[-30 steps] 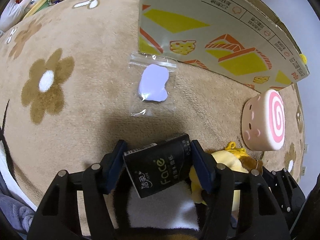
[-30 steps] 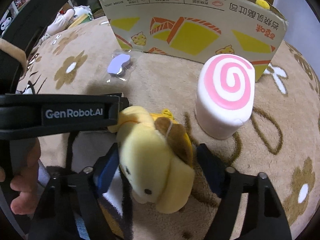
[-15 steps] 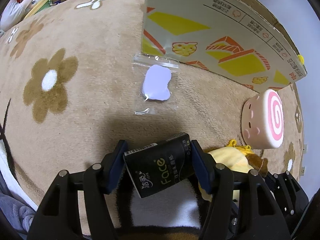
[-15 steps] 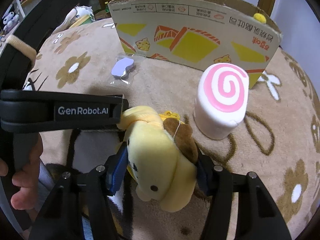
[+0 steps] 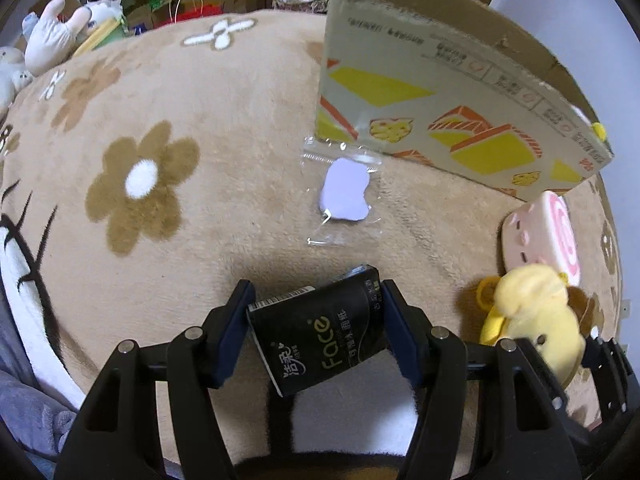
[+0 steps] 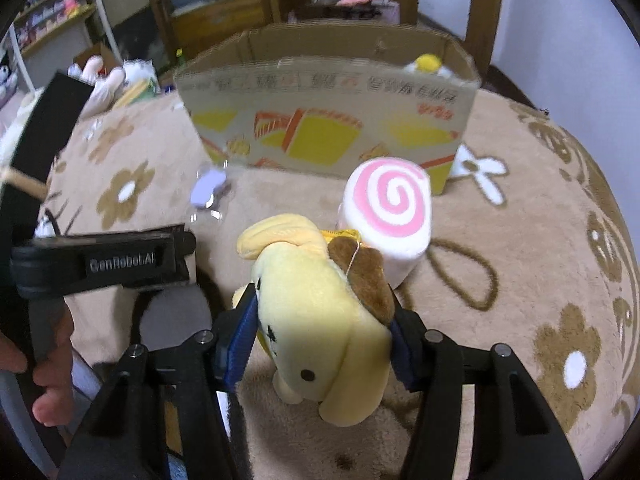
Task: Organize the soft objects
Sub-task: 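Lift the tissue pack with the left tool while the right tool carries the dog plush over the box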
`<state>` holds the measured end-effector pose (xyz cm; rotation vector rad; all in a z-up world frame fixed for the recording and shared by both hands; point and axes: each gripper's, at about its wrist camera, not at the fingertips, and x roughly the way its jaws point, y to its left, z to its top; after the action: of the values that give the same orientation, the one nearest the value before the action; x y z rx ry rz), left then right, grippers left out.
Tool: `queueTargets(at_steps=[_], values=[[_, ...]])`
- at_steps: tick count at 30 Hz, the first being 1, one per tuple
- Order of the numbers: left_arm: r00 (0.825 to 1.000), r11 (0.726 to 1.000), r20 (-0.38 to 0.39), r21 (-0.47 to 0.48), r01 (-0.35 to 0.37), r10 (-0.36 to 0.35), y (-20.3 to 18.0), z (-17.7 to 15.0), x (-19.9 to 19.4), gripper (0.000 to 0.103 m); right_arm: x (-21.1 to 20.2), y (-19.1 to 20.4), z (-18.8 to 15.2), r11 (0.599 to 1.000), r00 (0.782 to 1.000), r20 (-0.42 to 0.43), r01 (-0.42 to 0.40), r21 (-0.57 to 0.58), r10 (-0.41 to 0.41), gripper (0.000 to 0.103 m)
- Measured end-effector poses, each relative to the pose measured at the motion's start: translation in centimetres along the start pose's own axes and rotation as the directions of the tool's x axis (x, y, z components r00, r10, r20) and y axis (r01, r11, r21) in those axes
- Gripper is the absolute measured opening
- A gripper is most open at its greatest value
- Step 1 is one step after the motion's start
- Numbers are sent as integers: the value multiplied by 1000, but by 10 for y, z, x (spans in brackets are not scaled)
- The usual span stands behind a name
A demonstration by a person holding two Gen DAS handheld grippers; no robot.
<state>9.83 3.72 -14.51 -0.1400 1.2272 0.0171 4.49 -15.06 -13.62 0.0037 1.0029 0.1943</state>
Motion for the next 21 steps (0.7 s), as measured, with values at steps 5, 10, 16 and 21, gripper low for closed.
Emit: queueTargets(at_steps=[5,10,16,21], values=[[997,999,80,45,-12,8,-15,-4,-15,62,-25,-5,0,999,993,115,27,25,-30,60],[984,996,180,83,-15,0,-27,-4,-45,62,-50,-8,2,999,971,239,7,50,-18,60],[953,994,302,106,-11,-22,-38,-4,-79,62,-76,-13,6,997,934,356,-10,72,-16,60],[918,991,394,130,-14,-39,-42,0,-97,62,-88,-17,9,996,913,409,-20,87,-17,60]])
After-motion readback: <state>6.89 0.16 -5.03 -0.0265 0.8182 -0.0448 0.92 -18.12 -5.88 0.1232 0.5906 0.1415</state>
